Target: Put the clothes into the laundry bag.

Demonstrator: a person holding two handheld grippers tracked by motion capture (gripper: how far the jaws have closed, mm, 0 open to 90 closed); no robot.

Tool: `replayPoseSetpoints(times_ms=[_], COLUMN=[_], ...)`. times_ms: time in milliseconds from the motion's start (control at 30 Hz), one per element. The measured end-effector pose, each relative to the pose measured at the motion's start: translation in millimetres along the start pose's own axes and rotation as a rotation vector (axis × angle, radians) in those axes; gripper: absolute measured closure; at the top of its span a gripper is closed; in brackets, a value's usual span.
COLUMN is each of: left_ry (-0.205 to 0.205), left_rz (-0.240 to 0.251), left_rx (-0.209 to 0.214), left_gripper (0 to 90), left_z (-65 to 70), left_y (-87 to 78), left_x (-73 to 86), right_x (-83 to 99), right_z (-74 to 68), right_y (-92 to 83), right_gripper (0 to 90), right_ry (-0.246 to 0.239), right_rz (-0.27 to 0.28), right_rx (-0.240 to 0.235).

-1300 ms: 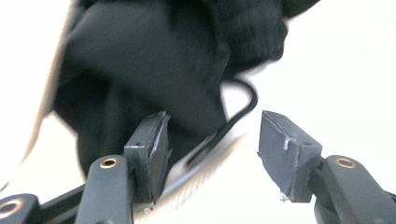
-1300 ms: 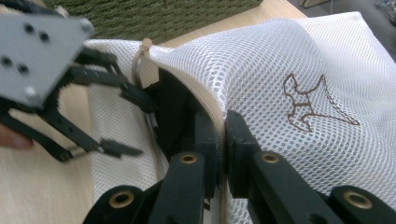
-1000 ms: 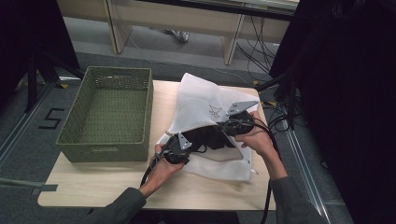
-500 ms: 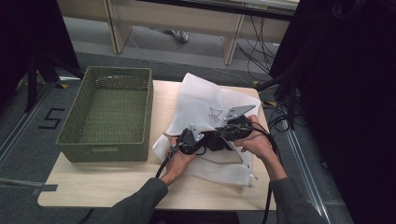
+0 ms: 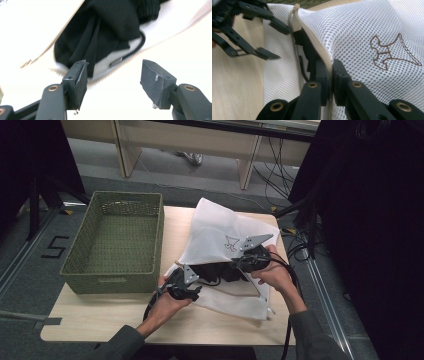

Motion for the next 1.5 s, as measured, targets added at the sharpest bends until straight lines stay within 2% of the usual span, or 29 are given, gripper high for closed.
replayPoseSetpoints(times_ms=[33, 100, 167, 233, 267, 300, 333, 367, 400, 467, 567, 600, 700, 833, 867, 900, 933, 1000, 1033, 1067, 1100, 1133, 1167, 1233, 1333, 1400, 1433, 1467, 1500], left_ry=[0.011, 0.001, -0.009, -0.007, 0.009, 0.009, 0.021, 0.021, 0.027, 0.037, 0.059, 0.046, 0.052, 0.007, 0.004, 0.016, 0.006, 0.006, -0.023, -0.026, -0.023, -0.020, 0.012, 0.016, 0.034, 0.017, 0.017, 0.025, 0.029], left_rz=[-0.006, -0.018, -0.027, -0.032, -0.031, -0.029, -0.037, -0.024, -0.039, -0.032, -0.052, -0.057, -0.047, -0.030, -0.033, -0.039, -0.039, -0.033, -0.030, -0.026, -0.026, -0.024, -0.016, -0.006, 0.009, 0.024, 0.024, 0.023, 0.018], left_rx=[0.002, 0.003, 0.002, -0.003, -0.013, -0.016, -0.023, -0.032, -0.033, -0.047, -0.078, -0.087, -0.122, -0.170, -0.172, -0.173, -0.171, -0.173, -0.162, -0.154, -0.138, -0.126, -0.112, -0.080, -0.016, -0.003, 0.012, 0.019, 0.036], left_gripper=[38.0, 43.9, 45.5, 51.6, 51.6, 57.4, 68.1, 72.7, 76.4, 82.2, 84.5, 84.5, 83.3, 82.5, 82.4, 82.2, 81.9, 81.4, 80.7, 78.5, 75.8, 73.2, 70.5, 64.8, 62.1, 61.9, 62.0, 62.6, 63.5], left_z=[-2.0, -3.7, -5.3, -6.4, -7.7, -8.4, -9.7, -9.7, -9.9, -8.8, -9.6, -10.1, -15.2, -22.6, -22.3, -22.2, -21.1, -21.7, -21.3, -21.6, -20.8, -19.3, -18.8, -13.2, 1.8, 7.2, 11.5, 13.4, 18.2], left_y=[-2.7, -3.4, 0.4, 5.4, 8.3, 13.7, 16.8, 20.9, 23.8, 37.0, 55.2, 59.7, 65.6, 68.7, 70.5, 71.9, 73.9, 76.8, 75.8, 73.5, 69.1, 63.3, 56.2, 41.6, 16.7, 14.9, 13.7, 14.5, 19.8], left_x=[2.7, 8.1, 10.4, 11.4, 11.1, 10.7, 9.8, 9.2, 8.5, 6.7, 5.3, 4.5, -4.2, -15.1, -15.6, -15.5, -14.6, -13.5, -13.2, -13.4, -13.8, -14.1, -15.0, -14.3, -10.4, -9.1, -7.5, -7.0, -6.1], right_x=[0.0, 0.5, 0.8, 1.3, 1.4, 1.6, 1.6, 1.7, 2.0, 2.6, 3.5, 4.2, 5.4, 7.1, 7.4, 8.1, 8.3, 9.7, 10.3, 11.1, 11.0, 11.2, 11.2, 11.3, 11.9, 12.2, 12.2, 12.1, 11.9], right_z=[0.0, -1.0, -2.0, -3.5, -4.1, -4.8, -5.6, -5.9, -6.5, -7.2, -7.9, -8.0, -7.4, -8.2, -7.6, -9.1, -8.2, -9.6, -9.8, -9.9, -8.9, -9.3, -9.2, -9.4, -10.8, -11.2, -11.3, -12.7, -12.5], right_y=[0.0, -0.5, -1.2, -1.1, -1.3, -1.5, -0.7, -0.6, -0.6, -0.7, 1.5, 2.1, 2.3, 4.4, 5.8, 6.8, 8.1, 9.7, 10.0, 11.0, 11.7, 11.6, 11.7, 11.5, 13.0, 13.1, 14.1, 14.3, 13.7], right_gripper=[86.0, 85.9, 85.9, 85.9, 85.9, 85.9, 85.9, 85.9, 85.9, 85.9, 85.9, 85.9, 86.0, 86.0, 86.0, 86.0, 86.0, 86.0, 86.0, 86.0, 86.0, 85.9, 85.9, 85.9, 85.6, 85.3, 85.0, 84.7, 84.3], right_ry=[0.000, 0.001, 0.011, 0.007, 0.005, 0.002, -0.008, -0.010, -0.007, -0.001, -0.008, -0.014, -0.007, -0.005, -0.017, -0.006, -0.020, -0.012, -0.006, -0.007, -0.026, -0.022, -0.022, -0.023, -0.015, -0.014, -0.029, -0.020, -0.022], right_rz=[0.000, -0.003, -0.009, -0.016, -0.015, -0.024, -0.014, -0.013, -0.016, -0.028, -0.024, -0.031, -0.036, -0.045, -0.043, -0.052, -0.049, -0.063, -0.065, -0.069, -0.064, -0.065, -0.064, -0.065, -0.072, -0.074, -0.072, -0.072, -0.074], right_rx=[0.000, -0.004, -0.007, -0.008, -0.010, -0.022, -0.016, -0.019, -0.021, -0.026, -0.023, -0.027, -0.025, -0.026, -0.033, -0.031, -0.037, -0.039, -0.039, -0.034, -0.036, -0.038, -0.037, -0.038, -0.040, -0.037, -0.034, -0.049, -0.026])
Point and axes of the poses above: each handheld gripper's, and its own axes: y roughly forward along the jaws, x roughly out of its underside, z roughly to its right, the point moved 4 cm from there along y, roughly forward along the jaws, and after that the axes turned 6 degrees about z, right-handed, at the moved point
